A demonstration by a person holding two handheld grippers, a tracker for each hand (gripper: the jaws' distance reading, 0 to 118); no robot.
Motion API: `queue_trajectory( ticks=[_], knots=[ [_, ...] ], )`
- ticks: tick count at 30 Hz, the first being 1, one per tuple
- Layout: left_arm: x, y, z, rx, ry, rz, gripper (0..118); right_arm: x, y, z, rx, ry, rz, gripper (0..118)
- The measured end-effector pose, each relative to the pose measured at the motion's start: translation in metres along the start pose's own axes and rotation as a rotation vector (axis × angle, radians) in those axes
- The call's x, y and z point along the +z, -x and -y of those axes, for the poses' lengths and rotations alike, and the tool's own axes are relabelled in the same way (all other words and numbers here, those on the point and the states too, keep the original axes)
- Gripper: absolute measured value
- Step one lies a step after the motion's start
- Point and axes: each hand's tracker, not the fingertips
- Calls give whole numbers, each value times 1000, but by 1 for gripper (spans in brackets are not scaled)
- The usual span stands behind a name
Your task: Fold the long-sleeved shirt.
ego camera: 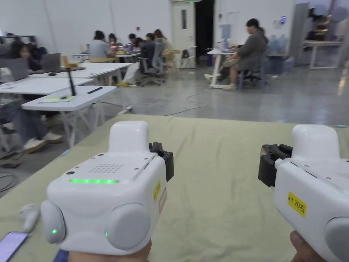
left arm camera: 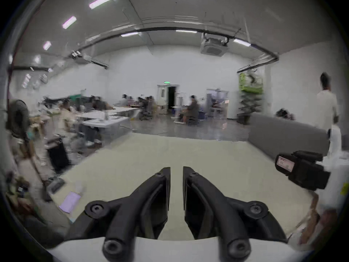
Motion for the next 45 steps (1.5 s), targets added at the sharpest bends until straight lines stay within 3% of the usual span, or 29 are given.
queue_trajectory(
  ticks=[3, 7, 10, 13, 14, 15, 16, 17, 18, 23, 27, 30, 31, 32, 35, 38, 41, 45],
  knots=[
    [10, 62, 7, 3, 39, -157, 7, -27, 67, 6, -3, 47, -299, 0],
    [17, 142, 28, 75, 106, -301, 7, -45, 130, 17, -85, 122, -684, 0],
    [-9, 176, 53, 66, 227, -337, 7, -55, 139, 24, -57, 158, -693, 0],
    [-55, 195, 92, 134, 339, -339, 8, -67, 119, 35, -52, 205, -666, 0],
    [-73, 200, 106, 149, 367, -362, 22, -70, 109, 38, -53, 226, -644, 0],
    [-91, 206, 123, 165, 385, -354, 50, -73, 98, 42, -45, 244, -611, 0],
    [-113, 213, 139, 164, 472, -305, 86, -75, 86, 47, -25, 254, -564, 0],
    [-135, 215, 157, 190, 525, -289, 108, -77, 75, 51, -8, 262, -517, 0],
    [-150, 217, 171, 213, 539, -279, 108, -77, 65, 54, 7, 271, -481, 0],
    [-230, 205, 235, 263, 663, -214, 108, -71, 16, 78, -3, 325, -400, 0],
    [-264, 187, 264, 246, 781, -187, 105, -64, 1, 90, -24, 363, -385, 0],
    [-283, 186, 284, 216, 902, -243, 74, -58, -4, 94, -29, 373, -368, 0],
    [-283, 187, 283, 287, 885, -201, 57, -56, -7, 94, -37, 374, -363, 0],
    [-279, 187, 272, 359, 840, -190, 33, -57, -16, 96, -54, 374, -356, 0],
    [-260, 169, 219, 291, 765, -200, 19, -50, -32, 89, -150, 341, -349, 0],
    [-239, 148, 147, 383, 615, -19, 17, -40, -46, 72, -226, 276, -332, 0],
    [-198, 87, 53, 259, 436, 72, 17, -19, -67, 53, -258, 162, -299, 0],
    [-170, 4, -23, 168, 271, 235, 17, 15, -98, 22, -254, 36, -250, 0]
  ],
)
